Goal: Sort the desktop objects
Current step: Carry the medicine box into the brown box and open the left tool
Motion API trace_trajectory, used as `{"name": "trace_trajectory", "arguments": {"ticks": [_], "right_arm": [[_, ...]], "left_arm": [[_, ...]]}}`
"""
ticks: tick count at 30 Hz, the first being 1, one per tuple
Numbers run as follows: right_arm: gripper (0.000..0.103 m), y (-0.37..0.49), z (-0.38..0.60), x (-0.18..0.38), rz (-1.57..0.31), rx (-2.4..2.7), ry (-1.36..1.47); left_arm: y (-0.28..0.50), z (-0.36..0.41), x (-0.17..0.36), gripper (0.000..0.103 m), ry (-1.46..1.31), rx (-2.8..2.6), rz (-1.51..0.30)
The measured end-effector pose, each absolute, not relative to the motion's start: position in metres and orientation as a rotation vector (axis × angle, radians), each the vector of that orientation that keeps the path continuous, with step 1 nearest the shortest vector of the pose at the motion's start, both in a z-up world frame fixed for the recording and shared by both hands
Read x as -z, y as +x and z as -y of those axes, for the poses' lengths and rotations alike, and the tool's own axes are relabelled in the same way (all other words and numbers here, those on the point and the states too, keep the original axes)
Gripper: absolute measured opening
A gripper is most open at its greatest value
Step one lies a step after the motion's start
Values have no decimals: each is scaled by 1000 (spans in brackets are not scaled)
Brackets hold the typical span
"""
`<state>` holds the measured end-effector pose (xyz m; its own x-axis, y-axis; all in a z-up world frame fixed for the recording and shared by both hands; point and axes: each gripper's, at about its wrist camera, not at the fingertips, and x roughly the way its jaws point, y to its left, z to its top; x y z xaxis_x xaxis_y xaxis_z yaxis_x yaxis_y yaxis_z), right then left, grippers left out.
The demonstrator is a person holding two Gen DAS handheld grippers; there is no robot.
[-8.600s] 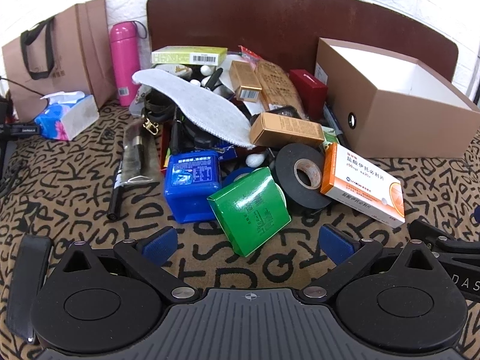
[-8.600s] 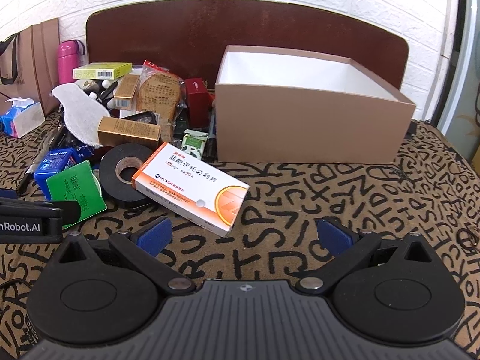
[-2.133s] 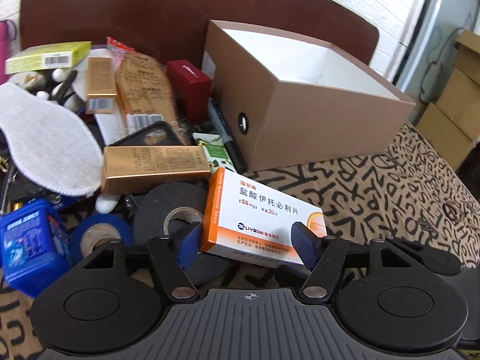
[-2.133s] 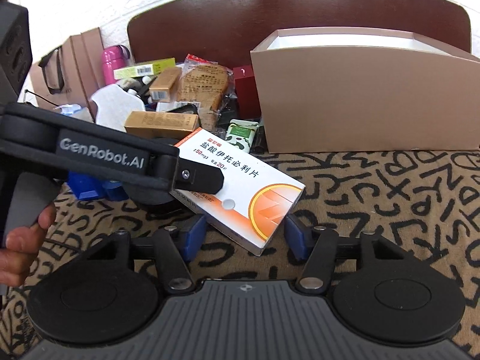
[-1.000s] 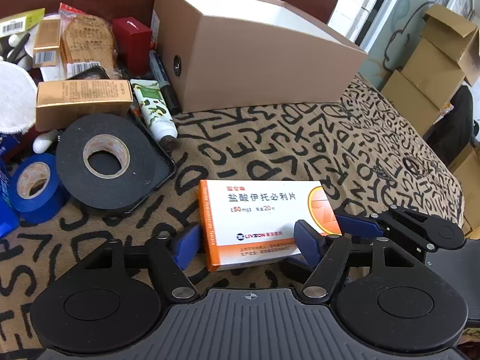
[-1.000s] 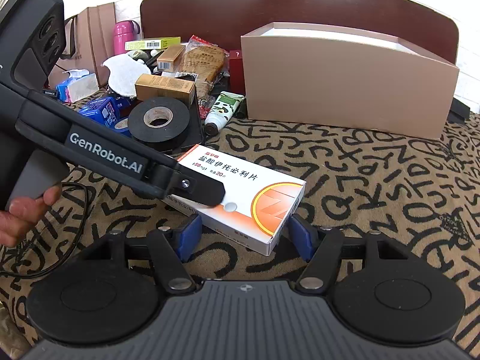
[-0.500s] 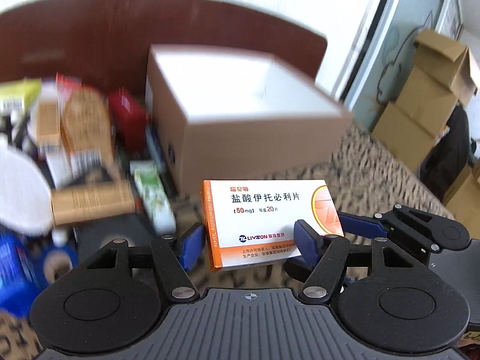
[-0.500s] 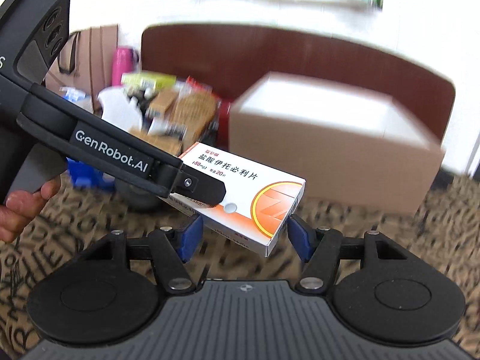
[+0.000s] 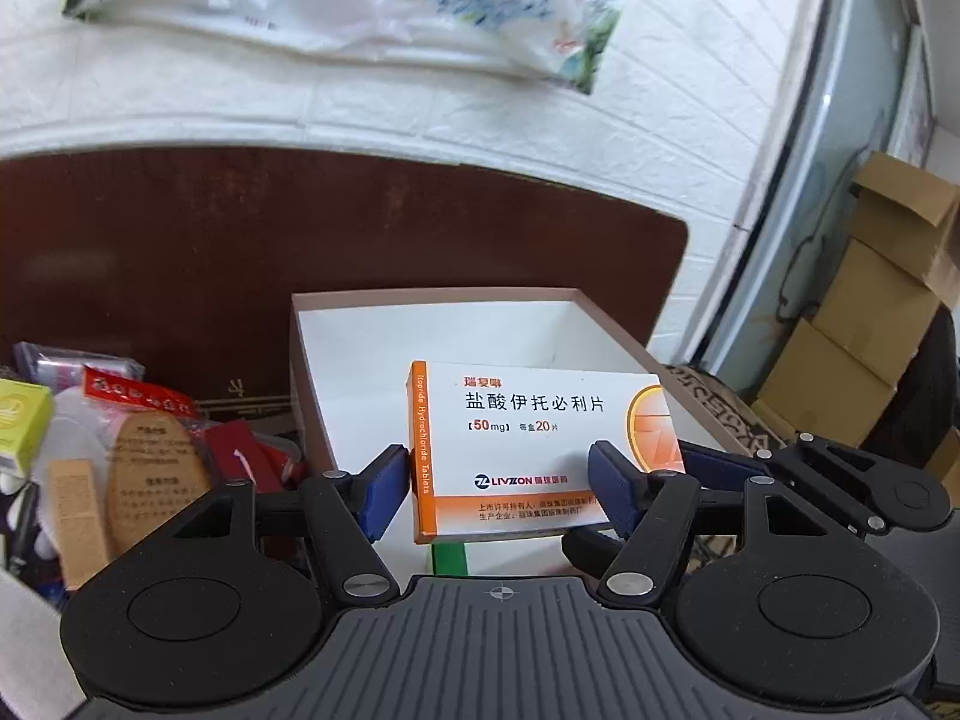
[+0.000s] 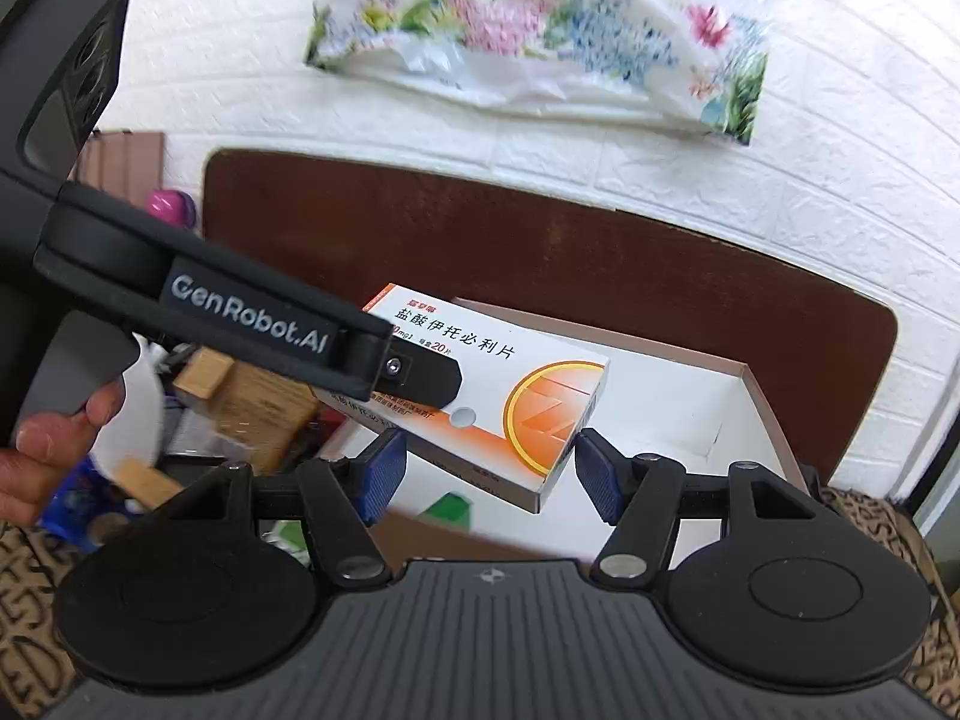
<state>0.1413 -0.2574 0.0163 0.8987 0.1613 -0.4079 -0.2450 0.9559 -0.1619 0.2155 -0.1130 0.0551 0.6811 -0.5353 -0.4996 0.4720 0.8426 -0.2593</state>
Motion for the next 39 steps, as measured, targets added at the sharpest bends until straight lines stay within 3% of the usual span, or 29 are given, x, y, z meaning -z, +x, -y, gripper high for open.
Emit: {"name": "trace_trajectory", "arguments": {"ticks": [15,28,29,32,36,39], "right_arm": [[67,293,273,3,-702,-232,-281],[68,347,265,18,-766,-203,-305],[70,348,265,19,-763,-194,-304],[99,347,269,15,-744,-183,-273],[101,339,276,11,-733,-151,-287],[102,335,282,9,-749,-138,-269]], "left_arm": [[348,135,-9,75,-177,482,-753],[370,152,-5,86,-85,439,-720],[371,152,-6,87,-93,436,-725],[373,150,-7,90,-115,444,-740],[365,147,-8,103,-150,487,-729],[357,151,-9,103,-142,461,-737]]}}
